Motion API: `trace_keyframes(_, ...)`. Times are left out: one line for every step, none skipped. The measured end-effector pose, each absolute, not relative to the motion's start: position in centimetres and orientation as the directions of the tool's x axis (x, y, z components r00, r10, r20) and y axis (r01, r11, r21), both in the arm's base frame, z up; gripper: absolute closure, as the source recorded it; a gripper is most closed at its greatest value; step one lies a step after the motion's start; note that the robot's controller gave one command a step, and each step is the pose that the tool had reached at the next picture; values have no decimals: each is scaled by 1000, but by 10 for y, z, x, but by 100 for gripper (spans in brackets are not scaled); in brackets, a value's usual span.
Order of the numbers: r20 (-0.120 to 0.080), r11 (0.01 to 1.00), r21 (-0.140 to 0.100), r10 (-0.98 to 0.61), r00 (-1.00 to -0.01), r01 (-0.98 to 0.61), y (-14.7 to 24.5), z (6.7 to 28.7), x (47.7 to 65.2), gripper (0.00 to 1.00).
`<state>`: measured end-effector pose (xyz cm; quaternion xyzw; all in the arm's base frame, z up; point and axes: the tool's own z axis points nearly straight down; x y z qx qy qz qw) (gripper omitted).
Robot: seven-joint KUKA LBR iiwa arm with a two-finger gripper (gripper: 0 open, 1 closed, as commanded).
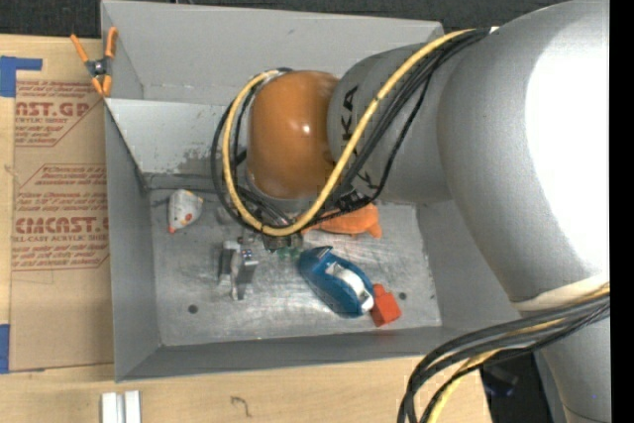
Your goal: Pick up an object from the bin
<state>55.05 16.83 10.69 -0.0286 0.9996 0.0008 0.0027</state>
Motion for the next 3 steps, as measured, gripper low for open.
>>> trace_keyframes(-4, 999, 2, -50, -999, -50, 165, 67, 551, 0)
trace_keyframes(-1, 995, 1, 97, -995, 97, 146, 120, 536, 0)
trace_keyframes(-2, 999, 0, -48, -999, -48, 140, 72, 534, 0)
